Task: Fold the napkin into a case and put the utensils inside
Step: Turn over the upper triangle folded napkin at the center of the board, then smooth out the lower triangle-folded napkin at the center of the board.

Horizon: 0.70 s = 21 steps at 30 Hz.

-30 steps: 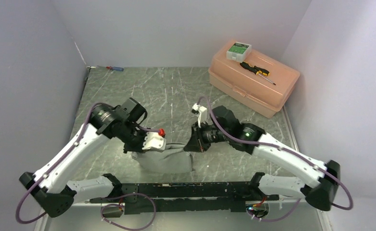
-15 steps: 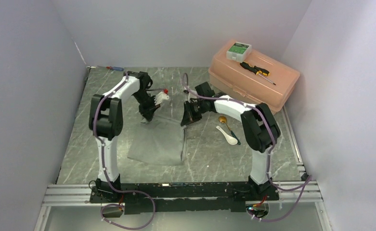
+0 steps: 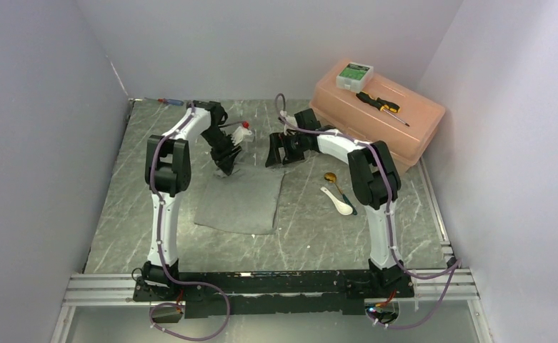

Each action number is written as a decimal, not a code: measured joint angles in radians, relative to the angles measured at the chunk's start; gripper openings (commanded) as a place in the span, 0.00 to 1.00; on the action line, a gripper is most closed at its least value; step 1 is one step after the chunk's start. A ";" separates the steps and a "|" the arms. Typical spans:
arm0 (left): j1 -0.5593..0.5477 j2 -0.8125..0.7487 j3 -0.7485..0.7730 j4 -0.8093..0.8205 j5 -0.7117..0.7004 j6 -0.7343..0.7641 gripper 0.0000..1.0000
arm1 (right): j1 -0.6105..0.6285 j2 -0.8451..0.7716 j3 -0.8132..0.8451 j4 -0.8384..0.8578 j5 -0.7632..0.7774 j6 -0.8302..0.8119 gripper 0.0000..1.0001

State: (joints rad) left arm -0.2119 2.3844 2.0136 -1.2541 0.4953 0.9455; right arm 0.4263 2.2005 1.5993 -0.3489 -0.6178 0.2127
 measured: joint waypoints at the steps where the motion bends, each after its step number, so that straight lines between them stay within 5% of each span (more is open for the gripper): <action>1: 0.003 0.000 0.000 0.002 0.008 -0.008 0.78 | 0.002 -0.011 -0.011 0.020 0.027 -0.003 0.94; 12: 0.082 -0.043 -0.013 0.180 -0.016 -0.150 0.82 | 0.117 -0.251 -0.272 0.120 0.396 -0.005 0.66; 17: 0.119 -0.101 -0.106 0.285 -0.067 -0.177 0.56 | 0.166 -0.304 -0.322 0.152 0.444 0.017 0.41; 21: 0.113 -0.137 -0.179 0.335 -0.075 -0.185 0.51 | 0.156 -0.285 -0.322 0.158 0.452 0.040 0.34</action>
State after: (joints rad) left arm -0.0990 2.2471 1.8347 -0.9195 0.4206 0.7605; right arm 0.5827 1.9152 1.2778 -0.1909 -0.1661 0.2523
